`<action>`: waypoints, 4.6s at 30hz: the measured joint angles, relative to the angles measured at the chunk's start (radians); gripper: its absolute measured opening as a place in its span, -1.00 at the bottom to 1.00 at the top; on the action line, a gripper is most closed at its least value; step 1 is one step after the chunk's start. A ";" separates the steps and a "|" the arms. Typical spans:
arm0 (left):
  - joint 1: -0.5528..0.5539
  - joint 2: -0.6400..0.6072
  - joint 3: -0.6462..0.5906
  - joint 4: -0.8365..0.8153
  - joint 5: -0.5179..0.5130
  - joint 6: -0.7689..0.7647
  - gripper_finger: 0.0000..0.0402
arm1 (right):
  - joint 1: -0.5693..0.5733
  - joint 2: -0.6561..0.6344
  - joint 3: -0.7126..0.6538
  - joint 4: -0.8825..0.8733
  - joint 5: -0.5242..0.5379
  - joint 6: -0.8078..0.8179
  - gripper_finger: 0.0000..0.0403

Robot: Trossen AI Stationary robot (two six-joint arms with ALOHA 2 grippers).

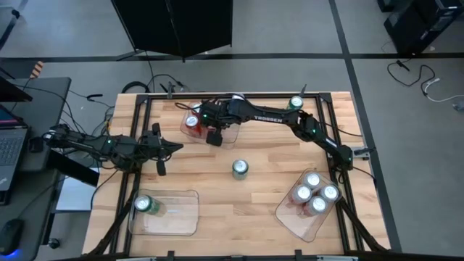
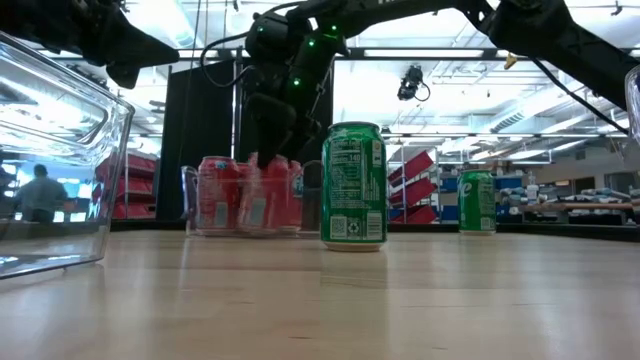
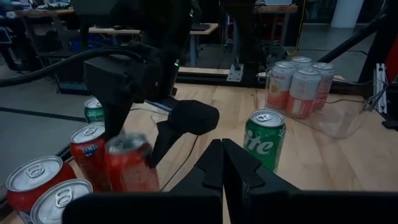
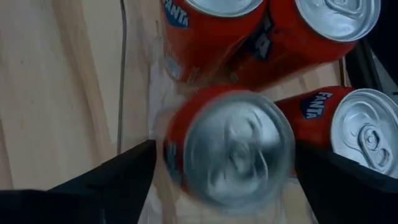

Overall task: Sort soda cans
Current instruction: Put the orange soda can into the top left transparent bin, then move the transparent bin with sorted red soda cans to the top left

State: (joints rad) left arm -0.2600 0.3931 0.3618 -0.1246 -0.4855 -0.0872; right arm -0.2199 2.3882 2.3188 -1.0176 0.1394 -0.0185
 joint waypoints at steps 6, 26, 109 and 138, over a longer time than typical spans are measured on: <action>0.000 0.000 0.000 -0.001 0.000 -0.003 -1.00 | 0.009 0.000 0.000 0.026 -0.001 -0.023 0.82; 0.000 0.000 0.000 -0.001 0.000 -0.030 -0.99 | 0.018 -0.195 -0.005 -0.385 -0.002 -0.113 -0.88; 0.680 1.177 0.430 0.198 0.137 0.032 -1.00 | -0.114 -1.031 -1.368 0.785 -0.021 0.069 -1.00; 0.588 0.774 0.383 -0.374 0.262 -0.204 -1.00 | -0.070 -1.030 -1.368 0.785 -0.024 0.040 -1.00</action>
State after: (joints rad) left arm 0.3282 1.1673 0.7452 -0.4988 -0.2239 -0.2908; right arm -0.2897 1.3579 0.9512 -0.2323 0.1154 0.0218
